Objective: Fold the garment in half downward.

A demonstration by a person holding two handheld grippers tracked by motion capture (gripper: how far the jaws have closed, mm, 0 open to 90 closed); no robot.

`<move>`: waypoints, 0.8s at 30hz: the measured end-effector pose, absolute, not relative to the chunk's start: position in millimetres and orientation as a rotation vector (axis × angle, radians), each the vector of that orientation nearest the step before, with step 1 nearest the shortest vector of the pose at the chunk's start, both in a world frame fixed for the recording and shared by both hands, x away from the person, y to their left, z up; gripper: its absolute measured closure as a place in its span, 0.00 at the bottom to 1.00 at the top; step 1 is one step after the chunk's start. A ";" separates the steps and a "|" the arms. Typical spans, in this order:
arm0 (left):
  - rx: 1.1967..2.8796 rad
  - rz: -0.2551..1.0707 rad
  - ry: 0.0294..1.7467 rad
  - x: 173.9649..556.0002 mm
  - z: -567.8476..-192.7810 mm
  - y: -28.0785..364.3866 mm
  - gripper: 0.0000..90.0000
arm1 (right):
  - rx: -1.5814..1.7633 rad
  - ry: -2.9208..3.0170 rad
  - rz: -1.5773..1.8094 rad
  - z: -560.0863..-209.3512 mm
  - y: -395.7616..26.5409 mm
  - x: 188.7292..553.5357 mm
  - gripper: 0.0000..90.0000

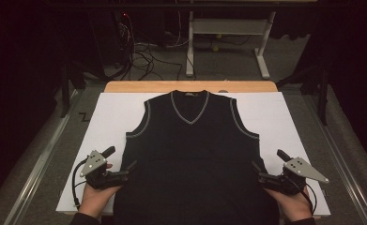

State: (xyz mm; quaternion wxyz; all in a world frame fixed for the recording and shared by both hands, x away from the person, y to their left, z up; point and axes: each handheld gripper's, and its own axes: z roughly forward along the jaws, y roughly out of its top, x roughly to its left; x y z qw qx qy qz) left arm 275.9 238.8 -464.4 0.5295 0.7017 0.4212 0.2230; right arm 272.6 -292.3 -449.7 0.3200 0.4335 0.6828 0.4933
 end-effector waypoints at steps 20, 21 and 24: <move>1.821 0.474 1.183 304.5 -473.6 238.6 0.00 | 1.254 1.864 1.098 -456.3 -281.0 322.6 0.00; 1.832 0.468 1.198 306.7 -474.7 238.6 0.00 | 1.259 1.873 1.092 -456.8 -281.5 324.9 0.00; 1.838 0.457 1.229 310.7 -476.6 239.1 0.01 | 1.273 1.890 1.073 -458.2 -282.7 331.3 0.02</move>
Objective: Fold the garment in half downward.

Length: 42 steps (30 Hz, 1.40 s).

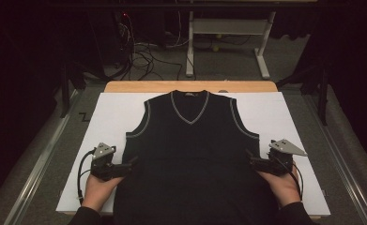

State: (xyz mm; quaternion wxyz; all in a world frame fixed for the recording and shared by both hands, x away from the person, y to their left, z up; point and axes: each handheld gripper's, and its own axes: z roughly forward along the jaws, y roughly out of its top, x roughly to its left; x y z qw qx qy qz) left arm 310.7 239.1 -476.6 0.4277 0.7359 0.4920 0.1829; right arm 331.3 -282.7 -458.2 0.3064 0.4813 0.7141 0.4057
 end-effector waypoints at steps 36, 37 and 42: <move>1.950 0.376 1.340 329.8 -486.6 237.1 0.88 | 1.404 2.092 0.922 -473.0 -279.7 336.5 0.93; 1.945 0.374 1.341 329.5 -486.4 237.6 0.89 | 1.398 2.088 0.926 -473.1 -280.3 336.0 0.93; 1.912 0.408 1.330 324.2 -483.9 241.4 0.90 | 1.368 2.071 0.940 -472.5 -282.3 332.0 0.94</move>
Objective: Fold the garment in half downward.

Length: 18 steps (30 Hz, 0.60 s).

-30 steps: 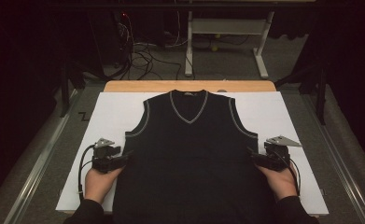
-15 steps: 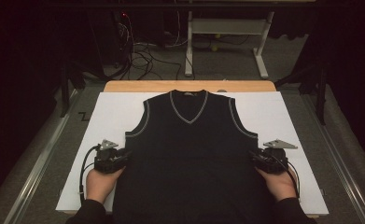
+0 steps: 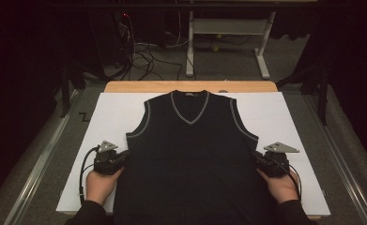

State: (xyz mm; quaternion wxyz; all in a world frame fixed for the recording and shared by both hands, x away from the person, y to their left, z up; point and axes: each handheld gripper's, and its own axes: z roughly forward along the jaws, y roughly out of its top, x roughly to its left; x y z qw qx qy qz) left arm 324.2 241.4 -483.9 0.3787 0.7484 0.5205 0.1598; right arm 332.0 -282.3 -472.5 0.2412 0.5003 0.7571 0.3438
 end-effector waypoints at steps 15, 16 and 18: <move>1.834 0.441 1.232 293.1 -461.3 256.4 0.90 | 1.269 1.973 1.096 -451.1 -295.0 301.5 0.94; 1.832 0.440 1.223 290.5 -459.5 257.1 0.90 | 1.258 1.972 1.100 -450.2 -295.8 299.3 0.94; 1.844 0.457 1.205 285.1 -456.3 257.0 0.90 | 1.247 1.971 1.110 -448.6 -297.6 294.4 0.94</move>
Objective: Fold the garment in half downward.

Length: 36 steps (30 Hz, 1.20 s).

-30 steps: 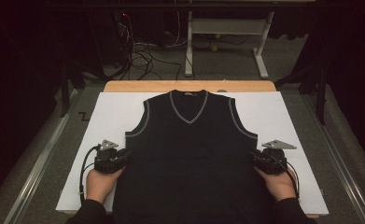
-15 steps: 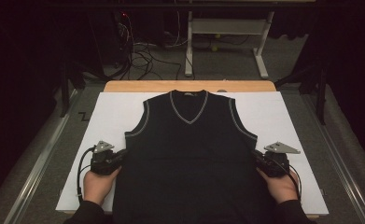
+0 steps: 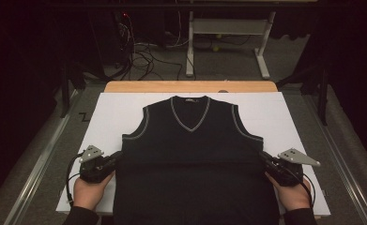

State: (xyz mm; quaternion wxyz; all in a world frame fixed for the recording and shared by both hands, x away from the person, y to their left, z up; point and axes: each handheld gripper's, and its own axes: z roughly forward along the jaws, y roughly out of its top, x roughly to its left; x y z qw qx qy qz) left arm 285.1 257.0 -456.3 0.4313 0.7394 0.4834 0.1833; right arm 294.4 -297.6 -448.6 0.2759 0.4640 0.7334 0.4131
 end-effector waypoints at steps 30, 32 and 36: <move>1.982 0.325 1.129 202.0 -463.9 256.6 0.89 | 1.149 2.095 1.107 -458.9 -317.9 204.0 0.94; 1.996 0.314 1.129 200.8 -465.0 256.7 0.89 | 1.148 2.105 1.099 -459.7 -317.8 200.3 0.94; 2.000 0.313 1.127 201.1 -466.5 255.8 0.84 | 1.140 2.114 1.090 -461.5 -317.4 197.5 0.91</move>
